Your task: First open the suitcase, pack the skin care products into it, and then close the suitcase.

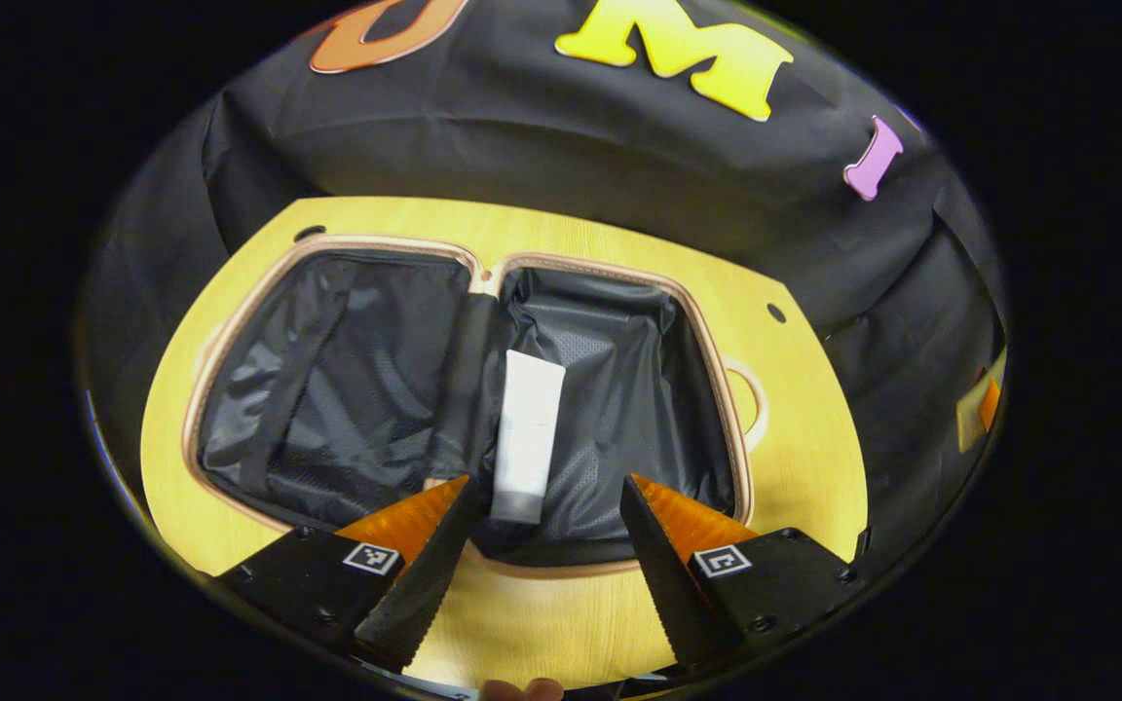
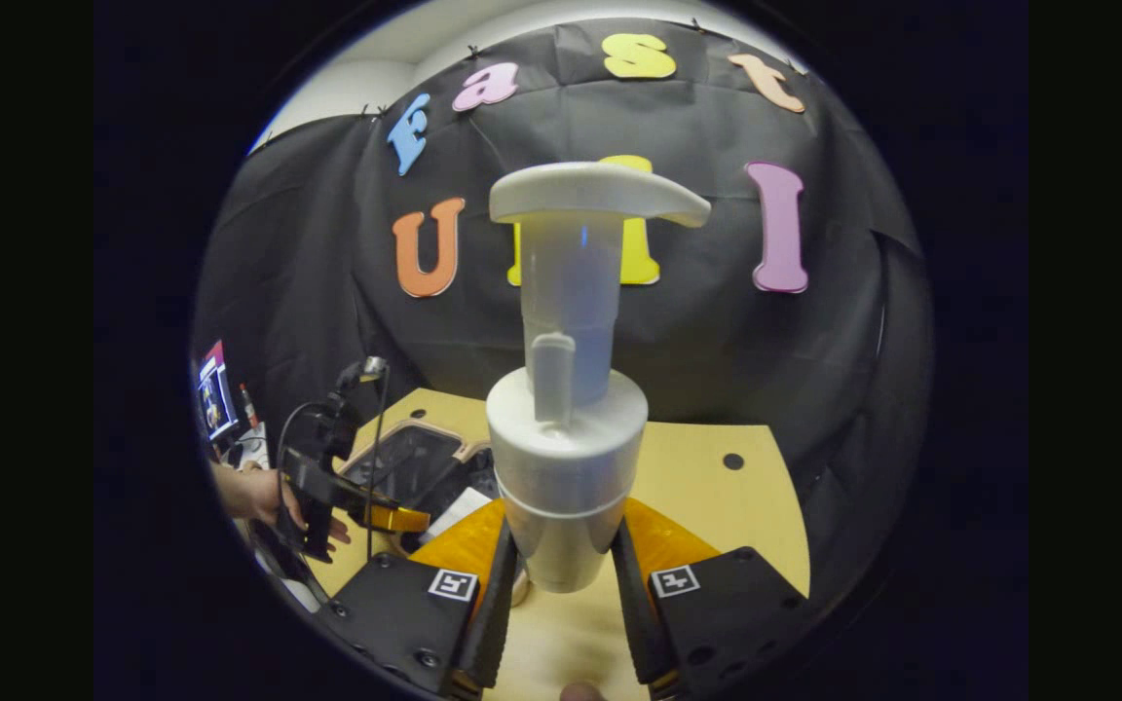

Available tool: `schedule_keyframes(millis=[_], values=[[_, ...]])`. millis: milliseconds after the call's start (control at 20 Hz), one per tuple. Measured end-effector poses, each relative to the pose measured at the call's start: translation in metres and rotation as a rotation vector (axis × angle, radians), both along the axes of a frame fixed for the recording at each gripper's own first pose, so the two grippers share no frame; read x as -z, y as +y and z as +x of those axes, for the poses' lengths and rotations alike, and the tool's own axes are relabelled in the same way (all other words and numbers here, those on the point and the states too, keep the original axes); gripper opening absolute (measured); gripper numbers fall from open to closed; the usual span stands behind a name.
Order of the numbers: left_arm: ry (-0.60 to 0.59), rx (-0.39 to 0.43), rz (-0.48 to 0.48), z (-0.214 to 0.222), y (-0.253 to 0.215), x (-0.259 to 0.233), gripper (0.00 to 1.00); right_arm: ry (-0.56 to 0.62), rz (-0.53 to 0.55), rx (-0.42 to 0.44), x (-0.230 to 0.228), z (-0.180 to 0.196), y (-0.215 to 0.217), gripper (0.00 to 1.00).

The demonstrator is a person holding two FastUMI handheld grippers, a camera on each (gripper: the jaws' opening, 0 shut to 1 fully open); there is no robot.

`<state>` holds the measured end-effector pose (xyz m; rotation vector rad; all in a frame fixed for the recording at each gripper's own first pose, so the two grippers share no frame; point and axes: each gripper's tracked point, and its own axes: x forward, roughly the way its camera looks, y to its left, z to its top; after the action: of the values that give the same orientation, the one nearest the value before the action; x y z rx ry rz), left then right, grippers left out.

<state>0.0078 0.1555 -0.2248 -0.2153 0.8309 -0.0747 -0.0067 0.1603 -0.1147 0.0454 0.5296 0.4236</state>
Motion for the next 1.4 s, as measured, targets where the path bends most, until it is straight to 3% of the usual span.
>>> schedule_keyframes(millis=[300,550,750,1050,1200,1400], values=[[-0.18,-0.045,0.048,-0.048,0.037,-0.035,0.94,0.053,0.015,-0.073,0.026,0.019,0.059,0.47],[-0.245,-0.15,-0.015,-0.093,0.06,-0.052,0.94,0.252,0.006,-0.163,0.094,0.026,0.108,0.48],[-0.23,-0.253,-0.023,-0.125,0.095,-0.044,0.94,0.391,-0.038,-0.182,0.156,0.034,0.136,0.47],[-0.22,-0.387,-0.039,-0.163,0.136,-0.04,0.94,0.683,-0.004,-0.034,0.23,0.032,0.144,0.47],[-0.228,-0.405,-0.044,-0.166,0.142,-0.039,0.94,0.809,-0.018,0.082,0.259,0.03,0.136,0.48],[-0.231,-0.406,-0.041,-0.168,0.148,-0.033,0.94,0.863,-0.074,0.162,0.275,0.034,0.137,0.47]])
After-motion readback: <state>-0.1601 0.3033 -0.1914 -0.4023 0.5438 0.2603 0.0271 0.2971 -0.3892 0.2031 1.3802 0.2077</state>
